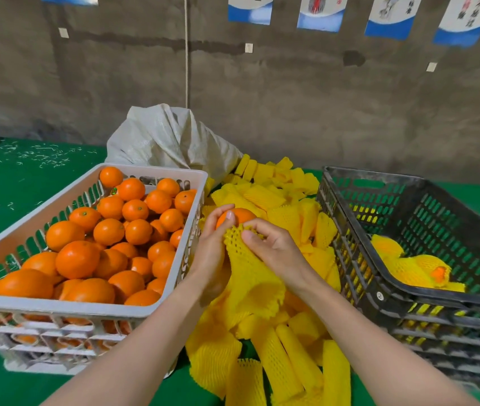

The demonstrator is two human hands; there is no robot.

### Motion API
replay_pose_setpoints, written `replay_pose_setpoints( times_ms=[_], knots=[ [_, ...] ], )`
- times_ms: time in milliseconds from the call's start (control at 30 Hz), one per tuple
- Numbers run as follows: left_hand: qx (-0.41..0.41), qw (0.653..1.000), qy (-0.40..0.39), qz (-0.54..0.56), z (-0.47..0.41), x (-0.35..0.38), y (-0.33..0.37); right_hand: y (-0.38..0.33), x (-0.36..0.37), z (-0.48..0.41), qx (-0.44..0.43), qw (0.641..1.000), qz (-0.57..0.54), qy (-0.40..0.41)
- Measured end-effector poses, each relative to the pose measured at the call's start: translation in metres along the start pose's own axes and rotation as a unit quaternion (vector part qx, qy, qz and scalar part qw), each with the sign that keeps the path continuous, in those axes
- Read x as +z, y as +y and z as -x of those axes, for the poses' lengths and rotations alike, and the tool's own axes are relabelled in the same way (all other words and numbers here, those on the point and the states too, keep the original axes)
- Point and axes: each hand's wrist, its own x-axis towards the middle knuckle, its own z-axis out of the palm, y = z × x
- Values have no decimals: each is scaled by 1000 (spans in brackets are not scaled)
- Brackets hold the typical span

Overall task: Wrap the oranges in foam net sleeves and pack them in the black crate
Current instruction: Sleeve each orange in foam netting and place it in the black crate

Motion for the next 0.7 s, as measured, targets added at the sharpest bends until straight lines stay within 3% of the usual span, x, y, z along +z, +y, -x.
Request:
replay_pose_setpoints(
  times_ms=[100,233,333,567,700],
  knots=[
    [-37,997,-25,66,3,1,-5,4,-4,2,-51,987,126,82],
    [-61,991,-57,103,9,1,-11,8,-13,1,-25,972,138,187],
    [-71,992,-88,59,11,2,-11,10,-14,5,-2,958,169,230],
    [-89,983,-41,156,12,18,-19,8,11,15,-57,927,240,282],
    [-88,991,-53,81,3,18,-22,9,19,18,-112,917,274,269]
  ],
)
